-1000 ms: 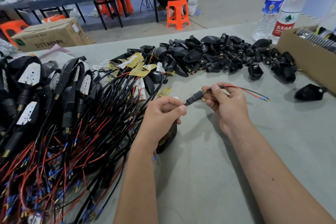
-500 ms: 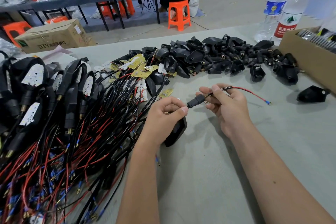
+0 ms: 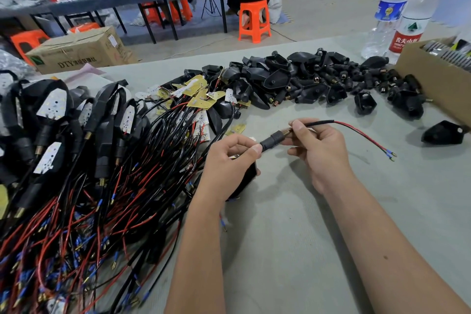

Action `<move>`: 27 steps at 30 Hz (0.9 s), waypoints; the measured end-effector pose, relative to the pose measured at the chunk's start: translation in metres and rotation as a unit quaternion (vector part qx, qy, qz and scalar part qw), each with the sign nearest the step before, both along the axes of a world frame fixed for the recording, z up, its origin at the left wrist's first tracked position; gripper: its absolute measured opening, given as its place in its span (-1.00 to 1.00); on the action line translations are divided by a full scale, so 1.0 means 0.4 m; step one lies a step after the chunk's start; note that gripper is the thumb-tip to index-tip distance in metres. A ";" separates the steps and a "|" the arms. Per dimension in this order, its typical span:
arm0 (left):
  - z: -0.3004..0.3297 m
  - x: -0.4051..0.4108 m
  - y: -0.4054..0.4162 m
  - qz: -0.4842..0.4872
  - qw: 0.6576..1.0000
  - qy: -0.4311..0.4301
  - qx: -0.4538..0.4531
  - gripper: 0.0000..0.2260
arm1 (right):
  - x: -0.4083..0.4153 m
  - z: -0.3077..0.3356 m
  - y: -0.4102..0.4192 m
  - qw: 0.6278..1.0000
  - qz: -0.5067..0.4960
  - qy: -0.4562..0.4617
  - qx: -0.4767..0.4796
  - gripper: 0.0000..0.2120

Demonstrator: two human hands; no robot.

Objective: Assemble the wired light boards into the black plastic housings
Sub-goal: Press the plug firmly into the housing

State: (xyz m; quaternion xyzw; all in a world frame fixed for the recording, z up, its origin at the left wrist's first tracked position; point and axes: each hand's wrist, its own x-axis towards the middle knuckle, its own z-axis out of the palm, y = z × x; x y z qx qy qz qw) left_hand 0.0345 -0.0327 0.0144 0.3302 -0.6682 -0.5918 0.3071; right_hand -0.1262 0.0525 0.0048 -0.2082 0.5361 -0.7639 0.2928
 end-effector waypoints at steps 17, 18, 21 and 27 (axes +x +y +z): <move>0.008 0.018 -0.004 0.017 0.999 0.025 0.036 -0.85 | -0.006 -0.001 -0.002 1.000 -0.004 0.003 -0.011 -0.93; 0.008 0.018 -0.002 0.020 0.999 0.025 0.034 -0.86 | -0.004 0.000 -0.001 1.000 0.003 0.000 -0.014 -0.91; 0.008 0.017 0.004 0.028 0.999 0.022 0.019 -0.85 | -0.005 0.001 0.003 1.000 0.005 0.000 -0.016 -0.94; 0.010 0.021 0.002 0.030 0.996 -0.009 -0.080 -0.76 | -0.002 0.001 0.002 1.000 0.005 0.024 -0.020 -0.94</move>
